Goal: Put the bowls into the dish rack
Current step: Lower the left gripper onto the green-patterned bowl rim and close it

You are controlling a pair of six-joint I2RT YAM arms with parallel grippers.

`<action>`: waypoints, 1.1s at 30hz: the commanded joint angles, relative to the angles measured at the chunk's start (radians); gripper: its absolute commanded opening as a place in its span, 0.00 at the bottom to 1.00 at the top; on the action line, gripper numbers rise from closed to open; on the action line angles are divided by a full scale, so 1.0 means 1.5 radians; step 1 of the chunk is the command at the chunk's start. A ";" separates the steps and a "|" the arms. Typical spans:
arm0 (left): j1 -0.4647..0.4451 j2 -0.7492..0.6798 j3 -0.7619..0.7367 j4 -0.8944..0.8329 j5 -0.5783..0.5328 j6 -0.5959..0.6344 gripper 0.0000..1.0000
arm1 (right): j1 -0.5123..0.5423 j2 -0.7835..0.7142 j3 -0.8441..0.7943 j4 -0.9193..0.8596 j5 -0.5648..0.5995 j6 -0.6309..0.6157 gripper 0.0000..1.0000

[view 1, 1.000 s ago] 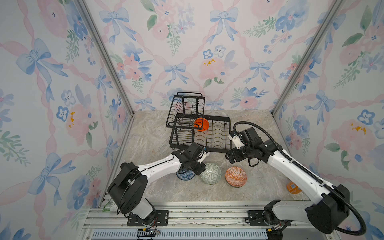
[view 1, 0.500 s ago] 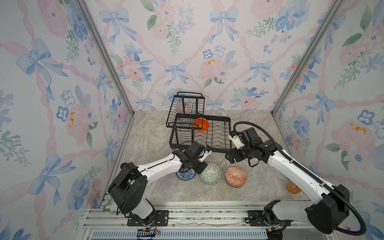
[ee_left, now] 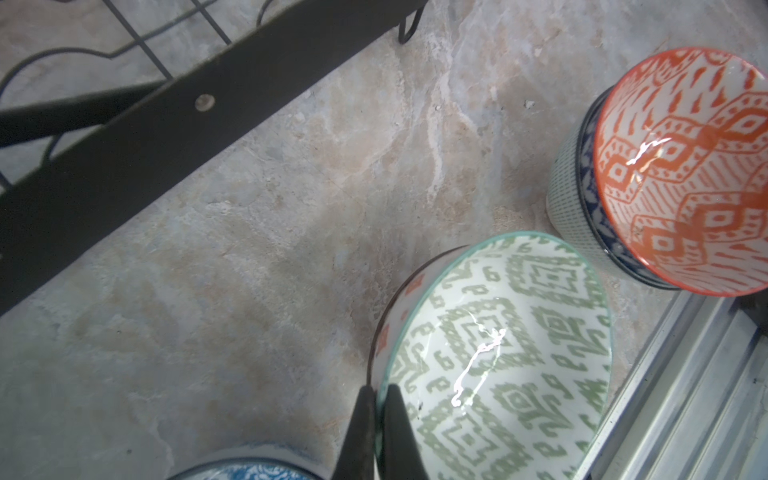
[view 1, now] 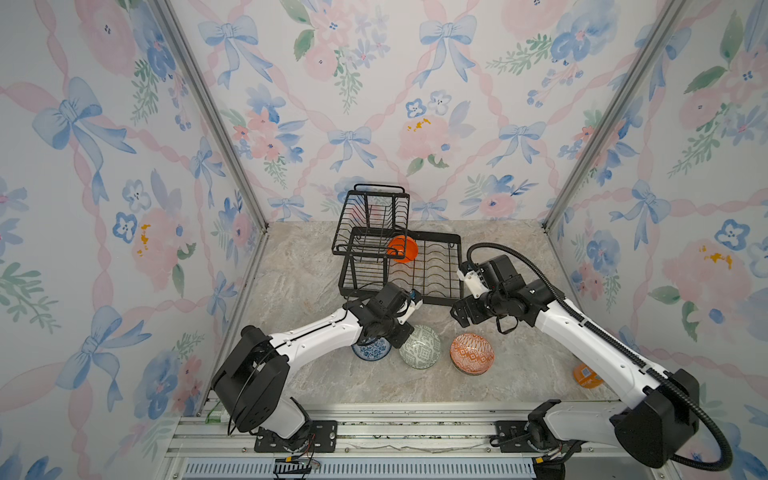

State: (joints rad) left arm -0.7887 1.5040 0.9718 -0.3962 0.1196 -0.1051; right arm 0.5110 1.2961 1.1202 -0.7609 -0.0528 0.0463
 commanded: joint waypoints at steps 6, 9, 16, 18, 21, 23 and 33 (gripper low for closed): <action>-0.010 -0.012 0.024 -0.022 -0.033 0.004 0.17 | -0.004 -0.006 -0.001 -0.011 -0.004 0.012 0.97; -0.010 -0.007 0.024 -0.023 -0.030 0.005 0.24 | -0.004 -0.006 -0.002 -0.011 -0.004 0.012 0.97; -0.010 0.006 0.024 -0.023 -0.042 0.004 0.47 | -0.004 -0.007 -0.004 -0.010 -0.006 0.011 0.97; -0.010 0.010 0.024 -0.023 -0.044 0.004 0.51 | -0.003 -0.006 -0.004 -0.009 -0.006 0.011 0.97; -0.010 0.020 0.026 -0.023 -0.039 0.003 0.55 | -0.003 -0.005 -0.003 -0.010 -0.006 0.010 0.97; -0.010 0.025 0.025 -0.023 -0.039 0.002 0.55 | -0.004 -0.004 -0.003 -0.010 -0.006 0.009 0.97; -0.009 0.046 0.032 -0.023 -0.039 0.000 0.51 | -0.003 0.003 0.000 -0.010 -0.007 0.009 0.97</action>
State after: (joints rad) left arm -0.7990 1.5578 0.9916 -0.4175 0.0666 -0.1055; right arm 0.5110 1.2961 1.1198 -0.7605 -0.0532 0.0498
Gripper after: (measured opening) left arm 0.514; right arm 0.967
